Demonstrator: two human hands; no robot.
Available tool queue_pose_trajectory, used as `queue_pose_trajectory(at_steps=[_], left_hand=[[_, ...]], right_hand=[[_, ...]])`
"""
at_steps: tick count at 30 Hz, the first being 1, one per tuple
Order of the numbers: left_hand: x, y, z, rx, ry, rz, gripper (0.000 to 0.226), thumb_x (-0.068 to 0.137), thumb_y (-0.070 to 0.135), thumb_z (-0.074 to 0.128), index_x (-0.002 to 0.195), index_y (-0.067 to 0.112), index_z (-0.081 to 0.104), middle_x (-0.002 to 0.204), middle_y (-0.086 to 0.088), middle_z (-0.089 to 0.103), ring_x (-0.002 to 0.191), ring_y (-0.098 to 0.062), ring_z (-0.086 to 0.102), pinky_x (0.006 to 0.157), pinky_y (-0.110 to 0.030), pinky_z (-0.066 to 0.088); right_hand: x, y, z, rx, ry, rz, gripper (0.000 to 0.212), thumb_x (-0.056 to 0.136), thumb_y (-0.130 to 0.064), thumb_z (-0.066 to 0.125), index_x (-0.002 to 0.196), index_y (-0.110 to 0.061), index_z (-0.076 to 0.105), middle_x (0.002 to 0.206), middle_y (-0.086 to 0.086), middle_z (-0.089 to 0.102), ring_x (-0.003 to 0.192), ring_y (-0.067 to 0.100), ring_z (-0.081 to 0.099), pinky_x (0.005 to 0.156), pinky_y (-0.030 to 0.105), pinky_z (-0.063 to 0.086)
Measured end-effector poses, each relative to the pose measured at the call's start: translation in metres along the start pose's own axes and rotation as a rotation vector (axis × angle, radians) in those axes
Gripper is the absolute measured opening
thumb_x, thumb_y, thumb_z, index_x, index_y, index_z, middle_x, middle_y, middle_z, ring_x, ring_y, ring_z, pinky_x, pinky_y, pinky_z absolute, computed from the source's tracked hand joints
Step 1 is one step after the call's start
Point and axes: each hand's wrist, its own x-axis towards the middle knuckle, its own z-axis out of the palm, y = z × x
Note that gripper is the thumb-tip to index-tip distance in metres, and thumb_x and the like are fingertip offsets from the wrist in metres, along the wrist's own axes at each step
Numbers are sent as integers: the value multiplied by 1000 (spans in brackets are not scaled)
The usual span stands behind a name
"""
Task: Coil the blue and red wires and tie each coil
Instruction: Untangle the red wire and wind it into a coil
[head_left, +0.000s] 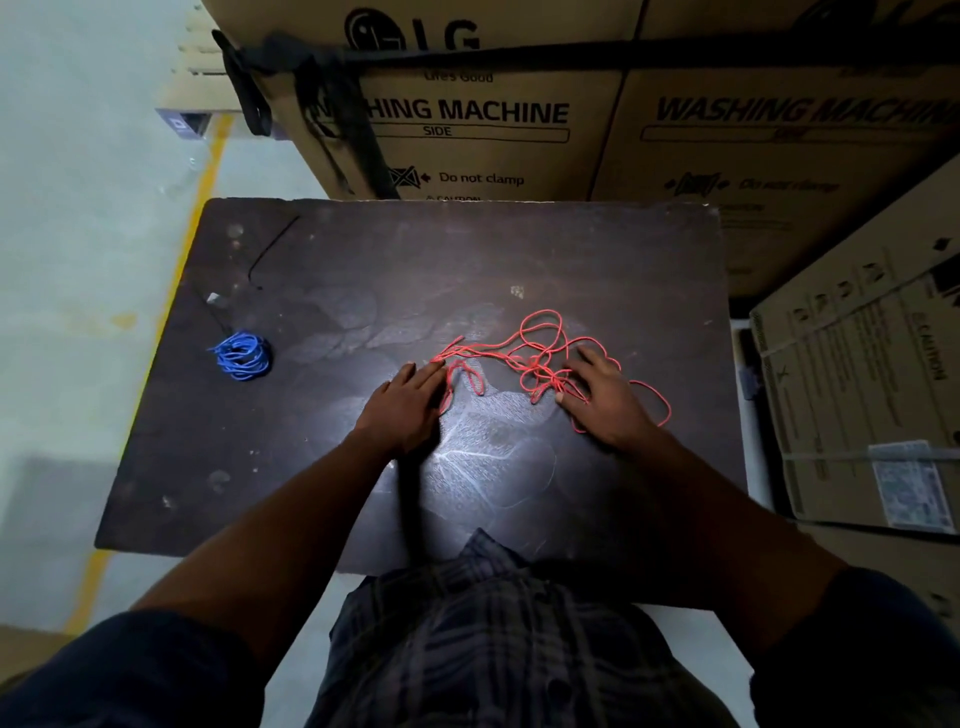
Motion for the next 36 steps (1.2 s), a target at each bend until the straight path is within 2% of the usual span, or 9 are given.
queue_pose_trajectory(at_steps=[5, 8, 11, 15, 19, 22, 26, 32, 36], left_hand=[[-8, -8, -12, -165, 202, -5, 49, 77, 29, 39, 121, 27, 59, 131, 1, 61, 118, -29, 55, 97, -44, 47], [-9, 11, -27, -289, 369, -8, 51, 74, 26, 39, 122, 26, 58, 122, -1, 64, 112, -30, 55, 96, -45, 45], [-7, 40, -43, -247, 432, 52, 57, 78, 25, 40, 134, 23, 51, 136, -1, 55, 125, -24, 48, 103, -42, 39], [4, 68, -38, -25, 248, 366, 54, 90, 31, 42, 143, 18, 41, 153, -5, 38, 142, -25, 32, 115, -45, 25], [17, 62, -17, 79, -47, 283, 65, 95, 42, 47, 151, 15, 28, 163, -6, 16, 149, -25, 15, 118, -46, 15], [20, 39, -10, 106, -55, 245, 71, 92, 46, 50, 151, 15, 26, 162, -7, 18, 149, -27, 18, 116, -47, 23], [14, 1, -13, 94, -24, 215, 66, 91, 47, 43, 149, 18, 33, 160, -2, 25, 146, -21, 26, 110, -49, 32], [3, -42, -14, -77, 109, 158, 40, 90, 44, 38, 118, 27, 61, 140, 4, 53, 133, -17, 45, 104, -51, 38], [6, -26, -19, -86, 260, 36, 37, 88, 42, 34, 95, 21, 64, 98, -5, 64, 97, -30, 59, 88, -41, 46]], right_hand=[[10, -9, 5, -78, 9, 13, 39, 82, -40, 57, 111, -13, 57, 120, 8, 53, 112, 30, 50, 95, 41, 42], [15, -27, 10, 53, 82, -31, 30, 81, -23, 61, 107, -10, 61, 109, 9, 60, 104, 30, 56, 90, 37, 44], [17, -45, 17, 38, 202, -64, 26, 81, -18, 58, 107, -14, 62, 104, 6, 62, 99, 26, 56, 87, 38, 46], [10, -62, 25, -128, 191, -158, 22, 86, -17, 54, 107, -15, 62, 106, 7, 62, 99, 27, 54, 85, 40, 44], [-1, -55, 30, -287, 40, -106, 49, 79, -27, 58, 126, -15, 55, 132, 7, 54, 120, 27, 49, 98, 40, 43], [-9, -42, 29, -240, -41, -68, 64, 78, -32, 58, 138, -17, 44, 148, 5, 40, 134, 25, 39, 107, 44, 38], [-16, -22, 21, -52, -23, 26, 69, 72, -11, 67, 136, -17, 44, 148, 11, 32, 134, 25, 36, 110, 32, 31], [-18, -5, 14, 14, -5, 61, 52, 78, -6, 62, 128, -6, 49, 146, 10, 39, 131, 23, 42, 109, 25, 28], [-10, -17, 14, -8, 41, -32, 29, 73, 0, 59, 101, -4, 62, 127, 17, 52, 119, 30, 49, 101, 27, 34]])
